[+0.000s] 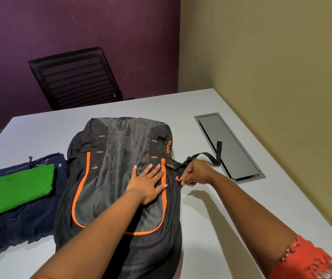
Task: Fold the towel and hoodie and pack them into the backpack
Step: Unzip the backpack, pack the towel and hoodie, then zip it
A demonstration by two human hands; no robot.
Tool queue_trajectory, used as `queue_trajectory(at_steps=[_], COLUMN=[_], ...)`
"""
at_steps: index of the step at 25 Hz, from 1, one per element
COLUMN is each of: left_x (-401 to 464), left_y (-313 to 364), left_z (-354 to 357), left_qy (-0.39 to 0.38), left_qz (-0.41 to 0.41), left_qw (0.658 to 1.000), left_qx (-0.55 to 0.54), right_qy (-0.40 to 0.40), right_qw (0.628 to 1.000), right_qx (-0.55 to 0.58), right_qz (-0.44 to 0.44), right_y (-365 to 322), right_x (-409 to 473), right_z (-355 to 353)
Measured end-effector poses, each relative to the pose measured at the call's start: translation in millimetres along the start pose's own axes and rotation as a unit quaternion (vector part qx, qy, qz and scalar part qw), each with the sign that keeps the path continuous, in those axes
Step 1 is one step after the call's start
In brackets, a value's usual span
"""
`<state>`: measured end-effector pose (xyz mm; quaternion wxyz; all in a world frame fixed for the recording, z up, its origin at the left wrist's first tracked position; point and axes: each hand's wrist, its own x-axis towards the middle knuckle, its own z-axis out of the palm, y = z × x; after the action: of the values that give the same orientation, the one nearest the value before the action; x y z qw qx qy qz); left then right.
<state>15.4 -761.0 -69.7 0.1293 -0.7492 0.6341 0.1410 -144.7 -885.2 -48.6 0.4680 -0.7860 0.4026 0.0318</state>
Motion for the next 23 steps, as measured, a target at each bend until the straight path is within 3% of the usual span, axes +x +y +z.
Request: queue_trajectory(at_steps=[6, 10, 12, 14, 16, 17, 20, 23], left_x=[-2.3, -5.3, -14.4, -28.1, -41.7, -46.6, -54.9, -57.8], left_y=[3.5, 14.0, 24.4, 35.6, 44.8, 47.1, 46.9, 47.4], left_z=[1.3, 4.0, 7.3, 16.4, 25.1, 28.6, 34.6, 40.3], left_qy=[-0.001, -0.009, 0.003, 0.033, 0.065, 0.080, 0.181, 0.252], left_qz=[-0.006, -0.026, -0.040, -0.027, 0.037, 0.086, 0.234, 0.269], left_qw=[1.000, 0.997, 0.992, 0.992, 0.994, 0.991, 0.954, 0.929], left_qx=[-0.007, -0.068, -0.122, -0.121, -0.082, -0.057, 0.050, 0.028], right_qy=[-0.222, -0.289, -0.234, -0.084, 0.058, 0.081, 0.033, 0.018], right_qw=[0.973, 0.953, 0.967, 0.986, 0.977, 0.972, 0.970, 0.977], right_qx=[0.018, 0.012, 0.029, 0.092, 0.153, 0.166, 0.170, 0.118], right_qz=[0.055, 0.083, 0.096, 0.113, 0.134, 0.146, 0.169, 0.174], right_y=[-11.7, -17.8, -18.5, -15.1, -11.6, -10.8, -14.2, -18.6], right_x=[-28.4, -41.4, -42.9, -38.4, -32.1, -28.7, -19.5, -10.0], right_z=[19.3, 32.1, 25.3, 18.7, 20.0, 23.6, 40.3, 53.9])
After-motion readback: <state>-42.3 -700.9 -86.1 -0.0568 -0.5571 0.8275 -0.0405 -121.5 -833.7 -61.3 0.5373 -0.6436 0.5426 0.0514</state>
